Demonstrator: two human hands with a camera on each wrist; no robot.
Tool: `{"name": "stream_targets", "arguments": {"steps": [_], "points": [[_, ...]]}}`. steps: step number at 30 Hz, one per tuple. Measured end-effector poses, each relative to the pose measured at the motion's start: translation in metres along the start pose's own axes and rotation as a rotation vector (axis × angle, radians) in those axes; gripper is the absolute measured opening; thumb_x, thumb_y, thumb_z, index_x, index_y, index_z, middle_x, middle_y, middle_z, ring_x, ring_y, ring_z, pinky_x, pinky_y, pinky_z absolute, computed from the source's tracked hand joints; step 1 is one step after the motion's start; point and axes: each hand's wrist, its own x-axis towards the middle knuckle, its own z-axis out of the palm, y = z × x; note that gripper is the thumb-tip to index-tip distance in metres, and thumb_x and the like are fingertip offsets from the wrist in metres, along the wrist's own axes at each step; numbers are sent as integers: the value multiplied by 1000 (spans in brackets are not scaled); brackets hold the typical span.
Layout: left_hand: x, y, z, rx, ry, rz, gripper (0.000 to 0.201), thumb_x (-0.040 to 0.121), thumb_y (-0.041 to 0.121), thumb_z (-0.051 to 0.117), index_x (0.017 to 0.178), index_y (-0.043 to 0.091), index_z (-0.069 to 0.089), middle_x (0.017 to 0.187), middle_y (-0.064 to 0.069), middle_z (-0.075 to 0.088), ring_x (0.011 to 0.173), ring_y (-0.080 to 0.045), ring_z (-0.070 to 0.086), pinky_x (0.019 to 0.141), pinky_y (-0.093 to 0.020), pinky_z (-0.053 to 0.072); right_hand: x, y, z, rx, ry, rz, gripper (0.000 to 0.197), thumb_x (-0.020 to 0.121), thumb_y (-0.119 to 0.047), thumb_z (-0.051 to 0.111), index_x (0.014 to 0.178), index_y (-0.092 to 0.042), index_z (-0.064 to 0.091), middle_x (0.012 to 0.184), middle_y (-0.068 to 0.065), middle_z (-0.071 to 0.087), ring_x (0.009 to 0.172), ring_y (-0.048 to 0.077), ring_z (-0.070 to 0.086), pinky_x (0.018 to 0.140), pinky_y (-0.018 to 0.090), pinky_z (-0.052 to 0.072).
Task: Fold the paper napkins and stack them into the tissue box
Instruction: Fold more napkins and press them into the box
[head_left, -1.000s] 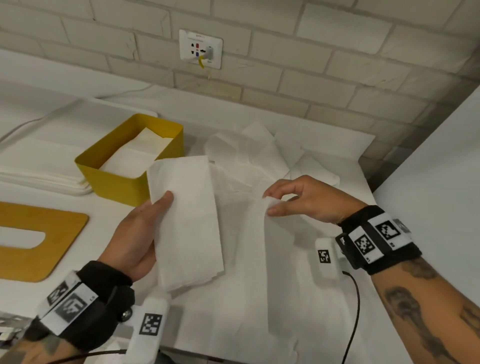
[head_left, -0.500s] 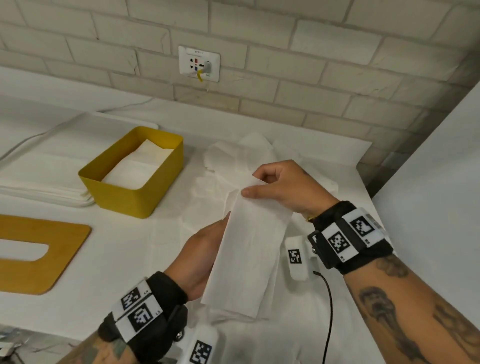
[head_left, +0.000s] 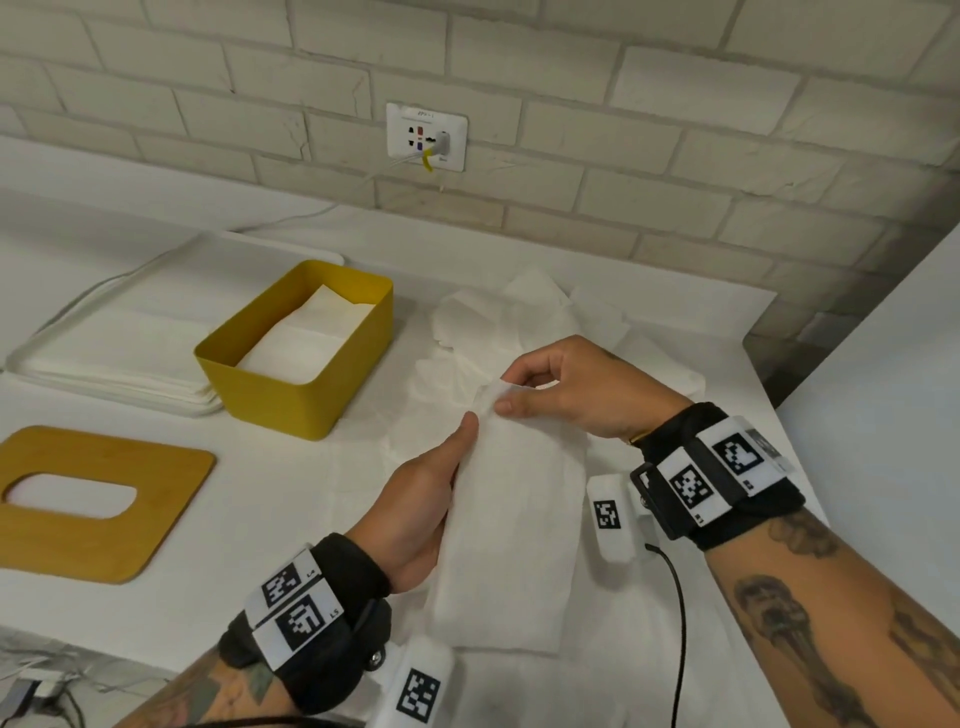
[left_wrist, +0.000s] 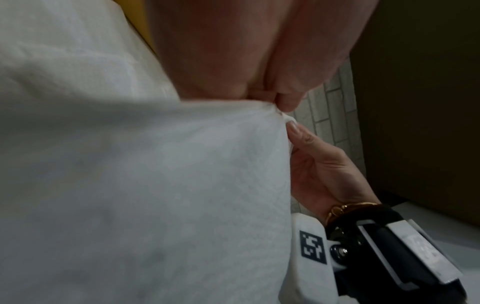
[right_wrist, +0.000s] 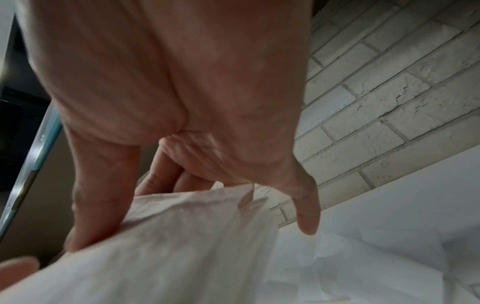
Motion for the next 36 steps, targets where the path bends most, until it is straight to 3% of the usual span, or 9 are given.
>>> {"name": "stream_targets", "arguments": {"steps": [3,8,13,15,18,25,29,33,36], "points": [[0,0,0,11,-16,22,48,100,52,42,128,19,65,120,-5,76,112,-21,72,98,-38,53,3,1,2,-19,16,-3,11,89,-28,77,96,-20,79,93,-4,78,91,10,72,93,32,54],[4,-4,0,21,-39,20,44,97,35,55,132,10,63,122,-12,74,113,-29,71,94,-39,56,3,1,7,18,37,8,13,89,-25,77,100,-17,78,98,-2,78,95,13,72,90,30,55],[5,-4,-4,-94,9,79,37,104,29,50,133,11,62,124,-13,73,115,-30,70,100,-45,53,-15,15,29,274,428,117,58,75,-44,85,124,-32,56,122,-9,62,112,7,60,90,24,50],[6,-1,-7,-157,42,119,37,104,30,48,134,13,61,125,-13,72,115,-30,70,97,-47,57,-30,21,48,582,326,230,72,71,-40,87,131,-29,50,127,2,65,110,18,67,90,34,57],[8,2,-15,-208,87,147,39,104,35,48,135,16,61,125,-13,72,114,-31,71,90,-47,60,-47,29,82,768,47,218,48,83,-16,80,128,-14,64,121,5,74,111,22,71,99,41,56],[16,9,-33,-153,187,161,41,104,44,48,124,14,68,116,-9,77,105,-24,74,85,-43,58,-60,43,112,609,15,268,38,84,-12,82,121,-10,72,116,1,76,108,15,72,100,38,55],[14,1,-34,-181,139,125,52,100,55,45,122,14,69,114,-8,77,104,-21,75,78,-34,64,-65,45,114,617,56,291,38,85,-11,81,122,-11,71,118,1,75,110,14,71,101,37,55],[7,-12,-30,-96,62,61,39,101,31,52,132,9,63,125,-18,71,113,-33,71,89,-45,61,-63,44,114,665,76,295,39,82,-8,83,120,-8,72,116,3,76,109,18,72,100,40,56],[9,-8,-38,-134,151,142,30,102,23,52,127,13,65,119,-13,75,102,-26,75,77,-38,64,-70,43,122,683,-49,321,33,81,4,80,112,-2,70,102,9,77,92,24,75,86,36,62]]}}
